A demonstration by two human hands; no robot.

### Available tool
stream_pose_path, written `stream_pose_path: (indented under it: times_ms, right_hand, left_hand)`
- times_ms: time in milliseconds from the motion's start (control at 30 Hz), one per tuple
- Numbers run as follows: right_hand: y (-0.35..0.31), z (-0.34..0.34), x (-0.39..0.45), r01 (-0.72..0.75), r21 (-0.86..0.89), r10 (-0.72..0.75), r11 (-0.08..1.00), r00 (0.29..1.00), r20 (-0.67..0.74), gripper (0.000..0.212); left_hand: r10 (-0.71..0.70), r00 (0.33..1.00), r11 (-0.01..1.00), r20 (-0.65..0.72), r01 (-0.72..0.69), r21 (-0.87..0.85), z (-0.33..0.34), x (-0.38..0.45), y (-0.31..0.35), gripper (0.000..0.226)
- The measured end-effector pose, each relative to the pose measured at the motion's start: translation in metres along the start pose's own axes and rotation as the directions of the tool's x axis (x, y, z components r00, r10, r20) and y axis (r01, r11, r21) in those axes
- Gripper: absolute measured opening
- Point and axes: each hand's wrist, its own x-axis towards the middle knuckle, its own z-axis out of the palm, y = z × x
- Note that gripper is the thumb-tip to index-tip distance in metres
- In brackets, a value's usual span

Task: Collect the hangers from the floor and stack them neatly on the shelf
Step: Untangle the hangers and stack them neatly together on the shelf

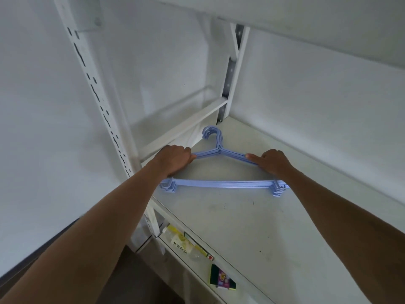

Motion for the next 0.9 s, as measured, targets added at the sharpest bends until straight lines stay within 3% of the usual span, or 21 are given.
stream_pose_path:
  times_ms: [367, 700, 833, 900]
  right_hand:
    - [-0.001, 0.005, -0.005, 0.03, -0.054, -0.035, 0.998, 0.996, -0.079, 0.067]
    - [-0.003, 0.007, -0.008, 0.059, -0.103, -0.067, 0.993, 0.994, -0.081, 0.059]
    - [-0.002, 0.006, -0.006, 0.142, -0.24, -0.175, 0.96, 0.977, -0.123, 0.064]
    - [-0.003, 0.006, -0.005, 0.128, -0.26, -0.16, 0.957, 0.981, -0.108, 0.064]
  left_hand:
    - [0.185, 0.982, 0.926, -0.05, -0.157, 0.344, -0.008, -0.004, -0.003, 0.042]
    - [0.274, 0.958, 0.912, -0.083, -0.231, 0.339, -0.009, 0.006, -0.003, 0.042]
    - [0.202, 0.973, 0.941, -0.115, -0.16, 0.297, -0.008, 0.004, -0.001, 0.043]
    - [0.137, 0.98, 0.95, -0.144, -0.089, 0.301, -0.005, 0.0, 0.005, 0.043]
